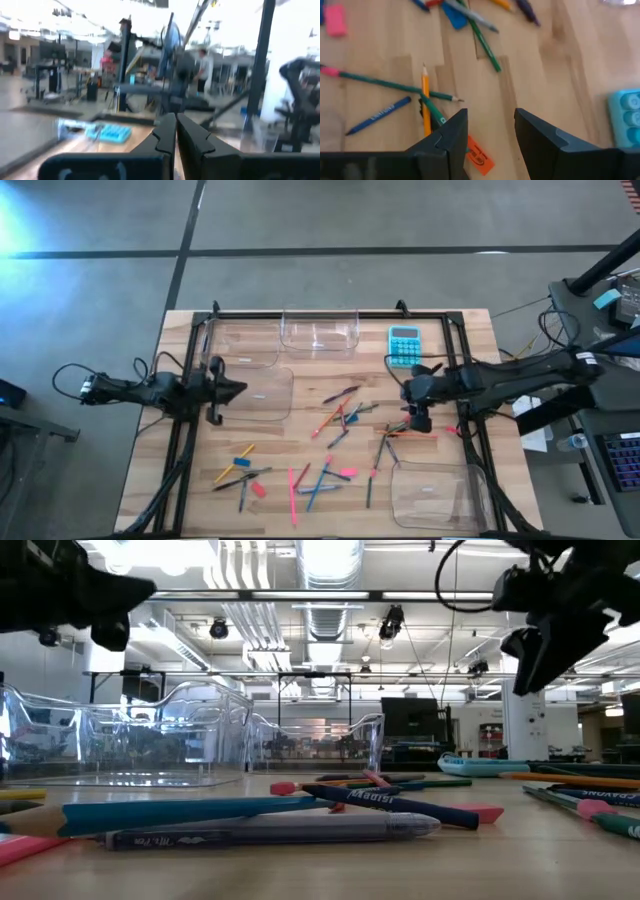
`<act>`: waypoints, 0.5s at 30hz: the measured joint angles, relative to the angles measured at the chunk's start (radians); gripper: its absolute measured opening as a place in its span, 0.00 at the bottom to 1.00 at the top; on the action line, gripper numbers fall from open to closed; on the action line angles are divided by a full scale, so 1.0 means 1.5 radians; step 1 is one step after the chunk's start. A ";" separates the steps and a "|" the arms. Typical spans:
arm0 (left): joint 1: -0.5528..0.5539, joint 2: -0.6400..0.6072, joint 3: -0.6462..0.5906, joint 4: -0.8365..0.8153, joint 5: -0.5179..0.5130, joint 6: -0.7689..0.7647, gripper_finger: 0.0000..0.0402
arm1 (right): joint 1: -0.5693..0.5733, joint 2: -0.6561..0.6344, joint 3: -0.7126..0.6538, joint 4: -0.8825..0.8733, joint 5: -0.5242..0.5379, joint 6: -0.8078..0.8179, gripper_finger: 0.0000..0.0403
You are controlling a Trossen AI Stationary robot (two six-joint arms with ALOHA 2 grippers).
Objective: Sort crayons/erasers/pens/pencils in bins
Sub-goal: Put the green crayon into the bottom right transparent bin
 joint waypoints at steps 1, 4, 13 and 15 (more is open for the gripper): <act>0.000 0.000 0.000 0.015 0.002 0.000 0.00 | 0.000 0.012 0.000 0.000 0.000 0.000 0.38; 0.000 0.000 0.000 0.029 0.002 0.000 0.00 | 0.000 0.053 0.000 0.001 -0.006 -0.001 0.38; 0.000 0.005 0.000 0.027 0.003 0.000 0.00 | 0.000 0.147 -0.010 0.013 -0.043 -0.015 0.38; 0.000 0.005 0.000 0.027 0.004 0.000 0.00 | 0.000 0.161 -0.019 0.024 -0.062 -0.017 0.38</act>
